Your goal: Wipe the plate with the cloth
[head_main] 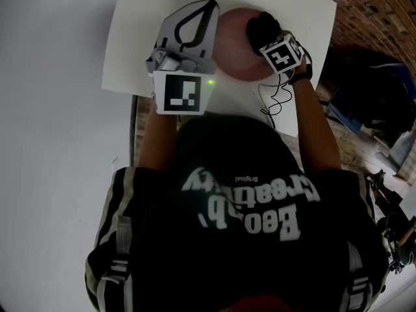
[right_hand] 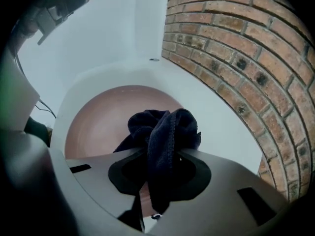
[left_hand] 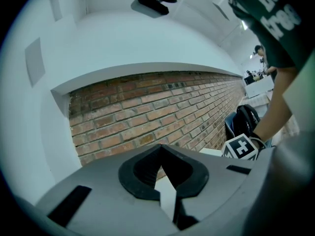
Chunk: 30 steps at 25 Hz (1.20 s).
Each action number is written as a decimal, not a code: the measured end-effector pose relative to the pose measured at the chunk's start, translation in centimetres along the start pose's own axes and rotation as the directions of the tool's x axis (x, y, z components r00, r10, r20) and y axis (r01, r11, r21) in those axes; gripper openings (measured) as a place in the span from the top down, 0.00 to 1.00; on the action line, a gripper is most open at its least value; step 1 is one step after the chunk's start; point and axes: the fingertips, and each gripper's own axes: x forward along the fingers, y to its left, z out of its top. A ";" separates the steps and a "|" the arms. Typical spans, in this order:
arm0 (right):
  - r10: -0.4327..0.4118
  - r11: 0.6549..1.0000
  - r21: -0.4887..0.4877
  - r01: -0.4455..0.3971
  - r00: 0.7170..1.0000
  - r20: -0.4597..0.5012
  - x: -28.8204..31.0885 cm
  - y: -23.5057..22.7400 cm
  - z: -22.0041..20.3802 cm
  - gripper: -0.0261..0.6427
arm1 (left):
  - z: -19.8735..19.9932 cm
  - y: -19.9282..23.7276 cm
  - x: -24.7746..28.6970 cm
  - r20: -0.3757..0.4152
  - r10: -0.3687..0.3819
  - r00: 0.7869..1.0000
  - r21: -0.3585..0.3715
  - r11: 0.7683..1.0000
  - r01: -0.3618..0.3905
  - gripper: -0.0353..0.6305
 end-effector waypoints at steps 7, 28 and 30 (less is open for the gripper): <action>0.007 1.000 0.004 -0.007 1.000 0.026 0.9 1.1 2.7 0.85 | -1.1 1.7 -1.1 -0.014 0.007 1.000 -0.005 1.000 -0.007 0.95; 0.212 0.977 -0.054 -0.207 0.970 0.122 2.0 10.3 8.0 0.85 | -3.1 4.4 -2.3 -0.030 -0.007 1.000 -0.019 1.000 0.006 0.95; 0.210 0.978 -0.043 -0.206 0.970 0.122 2.0 9.9 7.8 0.85 | -3.1 4.3 -2.2 -0.027 -0.011 1.000 -0.014 1.000 0.010 0.95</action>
